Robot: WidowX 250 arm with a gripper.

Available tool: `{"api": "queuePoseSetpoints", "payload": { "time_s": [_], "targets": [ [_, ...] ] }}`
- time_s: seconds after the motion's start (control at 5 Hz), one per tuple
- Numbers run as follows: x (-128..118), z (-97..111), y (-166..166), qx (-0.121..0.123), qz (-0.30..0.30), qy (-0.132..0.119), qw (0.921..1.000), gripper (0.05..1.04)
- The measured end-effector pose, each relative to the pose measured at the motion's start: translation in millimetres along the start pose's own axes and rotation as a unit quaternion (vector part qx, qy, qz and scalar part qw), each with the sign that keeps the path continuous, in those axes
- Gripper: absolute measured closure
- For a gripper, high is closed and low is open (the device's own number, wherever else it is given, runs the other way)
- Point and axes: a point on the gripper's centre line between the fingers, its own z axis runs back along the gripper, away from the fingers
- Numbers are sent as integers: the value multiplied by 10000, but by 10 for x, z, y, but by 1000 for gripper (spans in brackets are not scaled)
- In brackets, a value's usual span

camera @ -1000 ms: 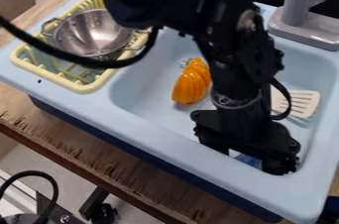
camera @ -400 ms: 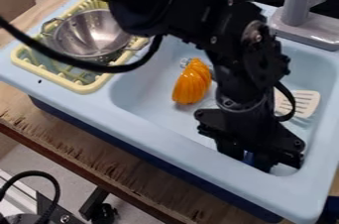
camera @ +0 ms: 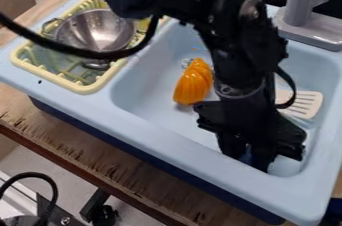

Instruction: Moved the blue spoon into the upper sink

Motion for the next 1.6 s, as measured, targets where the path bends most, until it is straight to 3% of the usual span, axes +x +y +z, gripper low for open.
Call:
{"api": "queuePoseSetpoints", "payload": {
  "time_s": [0.2, 0.4, 0.6, 0.8, 1.0, 1.2, 1.4, 1.6],
  "targets": [
    [75, 183, -15, -201, 137, -157, 9996, 741],
    [229, 451, 54, -345, 900, -507, 9941, 741],
    [343, 633, 321, -103, 2050, -590, 9769, 741],
    [420, 756, 636, 86, 2636, -695, 9621, 741],
    [500, 799, 833, 34, 2852, -617, 9565, 741],
    [614, 815, 866, -142, 2955, -746, 9523, 741],
    [821, 723, 816, -255, 3276, -725, 9417, 741],
    [1093, 639, 715, -355, 3952, -638, 9157, 741]
  ]
}}
